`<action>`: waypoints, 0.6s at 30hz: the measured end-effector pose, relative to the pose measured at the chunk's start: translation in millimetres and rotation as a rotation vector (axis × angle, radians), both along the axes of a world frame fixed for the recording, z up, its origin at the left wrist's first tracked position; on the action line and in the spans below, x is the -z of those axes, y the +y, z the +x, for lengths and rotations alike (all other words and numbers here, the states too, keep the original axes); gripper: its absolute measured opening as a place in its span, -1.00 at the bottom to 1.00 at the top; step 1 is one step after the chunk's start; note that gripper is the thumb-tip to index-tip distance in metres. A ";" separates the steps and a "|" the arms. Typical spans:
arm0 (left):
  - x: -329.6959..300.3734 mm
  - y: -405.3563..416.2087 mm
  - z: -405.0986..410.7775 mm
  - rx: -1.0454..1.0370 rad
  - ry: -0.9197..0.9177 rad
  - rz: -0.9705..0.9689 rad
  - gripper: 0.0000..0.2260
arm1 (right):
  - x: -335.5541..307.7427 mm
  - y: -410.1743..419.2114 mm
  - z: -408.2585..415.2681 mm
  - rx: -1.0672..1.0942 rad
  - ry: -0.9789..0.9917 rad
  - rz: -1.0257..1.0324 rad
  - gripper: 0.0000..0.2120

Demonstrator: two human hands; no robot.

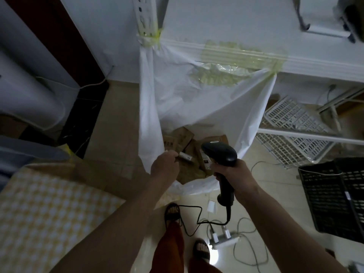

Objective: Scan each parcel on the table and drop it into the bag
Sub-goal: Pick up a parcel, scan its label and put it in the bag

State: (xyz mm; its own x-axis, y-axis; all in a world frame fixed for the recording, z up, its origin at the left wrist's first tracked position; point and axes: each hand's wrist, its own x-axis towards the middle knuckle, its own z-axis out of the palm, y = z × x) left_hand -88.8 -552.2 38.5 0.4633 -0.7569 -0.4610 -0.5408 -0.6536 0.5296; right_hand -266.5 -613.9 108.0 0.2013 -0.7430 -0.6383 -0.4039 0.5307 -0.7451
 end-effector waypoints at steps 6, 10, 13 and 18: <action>-24.0 49.2 5.4 0.047 -0.171 -0.045 -0.79 | -17.4 27.3 15.7 -0.178 -0.057 -0.044 -0.81; -37.0 102.8 2.4 -0.030 -0.217 0.048 -0.78 | -32.0 56.9 19.3 -0.333 -0.099 -0.063 -0.82; -49.7 160.6 -15.5 -0.138 -0.306 0.114 -0.75 | -40.7 90.4 17.2 -0.492 -0.113 -0.052 -0.81; -64.7 267.9 -52.4 -0.341 -0.393 0.168 -0.69 | -46.3 157.1 20.5 -0.731 -0.077 -0.062 -0.93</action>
State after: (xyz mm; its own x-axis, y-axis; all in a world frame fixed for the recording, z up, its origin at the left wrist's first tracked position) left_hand -141.3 -284.3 103.2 0.8316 -0.4641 -0.3051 -0.4192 -0.8848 0.2035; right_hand -246.0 -456.8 154.2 0.7016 -0.4361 -0.5635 -0.5835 0.1023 -0.8057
